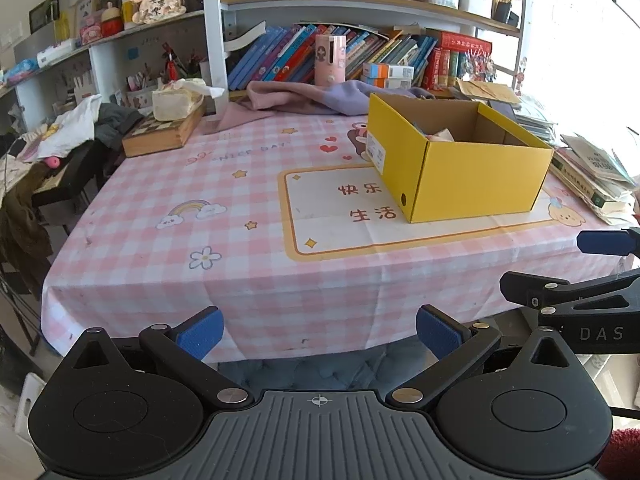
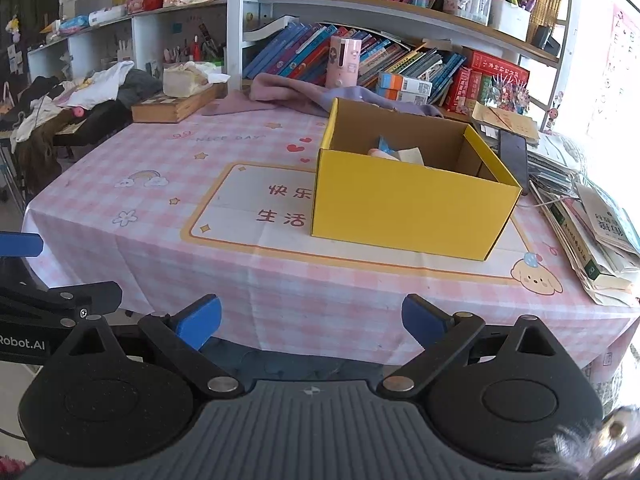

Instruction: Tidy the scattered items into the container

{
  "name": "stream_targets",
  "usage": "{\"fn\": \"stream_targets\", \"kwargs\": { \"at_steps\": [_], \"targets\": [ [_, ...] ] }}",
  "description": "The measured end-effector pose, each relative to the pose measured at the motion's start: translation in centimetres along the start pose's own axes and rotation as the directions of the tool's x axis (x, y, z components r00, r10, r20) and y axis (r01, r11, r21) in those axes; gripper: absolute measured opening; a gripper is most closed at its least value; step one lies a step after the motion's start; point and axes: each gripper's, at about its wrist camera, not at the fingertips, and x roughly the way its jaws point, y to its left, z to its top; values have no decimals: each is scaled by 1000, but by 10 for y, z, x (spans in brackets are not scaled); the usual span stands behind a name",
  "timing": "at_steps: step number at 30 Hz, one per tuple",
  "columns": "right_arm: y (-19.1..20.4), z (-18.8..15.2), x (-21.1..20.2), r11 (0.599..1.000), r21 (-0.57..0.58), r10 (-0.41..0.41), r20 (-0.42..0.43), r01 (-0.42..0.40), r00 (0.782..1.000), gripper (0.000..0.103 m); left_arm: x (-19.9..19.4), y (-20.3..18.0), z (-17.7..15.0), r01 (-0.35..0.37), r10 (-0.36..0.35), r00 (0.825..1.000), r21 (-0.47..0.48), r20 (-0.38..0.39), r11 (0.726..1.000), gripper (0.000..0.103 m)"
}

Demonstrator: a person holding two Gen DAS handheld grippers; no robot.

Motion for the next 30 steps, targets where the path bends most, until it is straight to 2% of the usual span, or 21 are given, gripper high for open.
{"fn": "stream_targets", "kwargs": {
  "at_steps": [23,30],
  "targets": [
    [-9,0,5,1000,26,-6,-18,7,1000,99,13,0,-1,40,-42,997,-31,-63,999,103],
    [-12,-1,8,999,34,-1,-29,2,1000,99,13,-3,-1,73,-74,996,-30,-46,997,103]
  ]
}}
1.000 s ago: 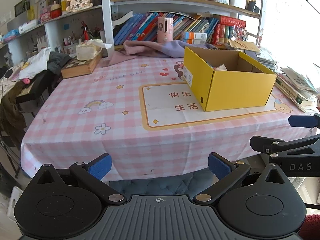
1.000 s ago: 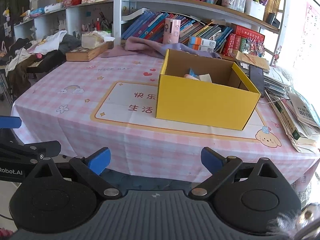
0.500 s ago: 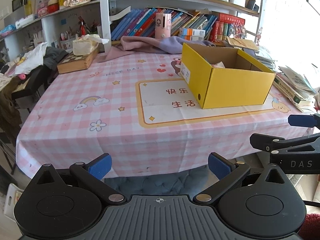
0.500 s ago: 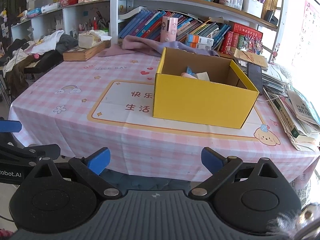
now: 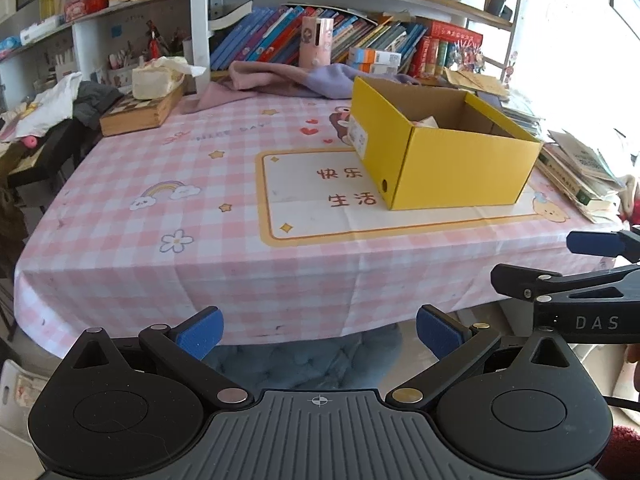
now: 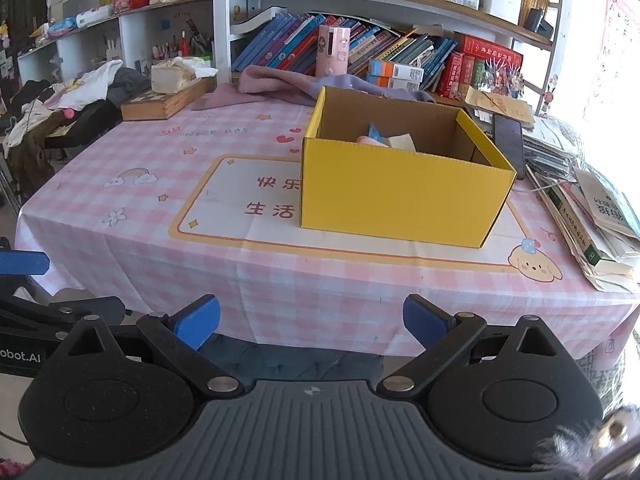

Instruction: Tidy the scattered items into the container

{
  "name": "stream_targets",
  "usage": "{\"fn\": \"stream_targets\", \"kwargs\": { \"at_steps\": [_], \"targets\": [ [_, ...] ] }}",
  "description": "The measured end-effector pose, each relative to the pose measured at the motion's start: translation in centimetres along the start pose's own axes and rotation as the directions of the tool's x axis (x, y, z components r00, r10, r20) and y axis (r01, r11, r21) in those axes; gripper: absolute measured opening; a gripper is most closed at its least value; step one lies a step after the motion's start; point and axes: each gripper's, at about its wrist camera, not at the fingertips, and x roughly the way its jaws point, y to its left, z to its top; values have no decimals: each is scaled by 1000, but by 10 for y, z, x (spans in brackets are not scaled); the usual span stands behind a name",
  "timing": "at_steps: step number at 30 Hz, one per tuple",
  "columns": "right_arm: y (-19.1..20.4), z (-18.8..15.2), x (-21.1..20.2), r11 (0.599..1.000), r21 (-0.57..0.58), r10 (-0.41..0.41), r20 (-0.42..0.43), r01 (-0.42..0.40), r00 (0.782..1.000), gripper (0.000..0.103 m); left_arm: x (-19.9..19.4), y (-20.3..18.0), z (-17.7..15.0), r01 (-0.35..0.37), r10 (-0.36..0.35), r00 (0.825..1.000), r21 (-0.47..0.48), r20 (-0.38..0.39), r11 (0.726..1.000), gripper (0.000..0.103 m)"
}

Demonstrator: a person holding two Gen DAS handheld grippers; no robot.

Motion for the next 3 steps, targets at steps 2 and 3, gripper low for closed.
{"fn": "stream_targets", "kwargs": {
  "at_steps": [2,3],
  "targets": [
    [-2,0,2,1000,5,1,-5,-1,1000,99,1,1,1,5,-4,1000,-12,4,1000,103],
    [-3,0,3,1000,8,1,-5,-1,1000,99,1,2,2,11,-10,1000,-21,7,1000,103]
  ]
}}
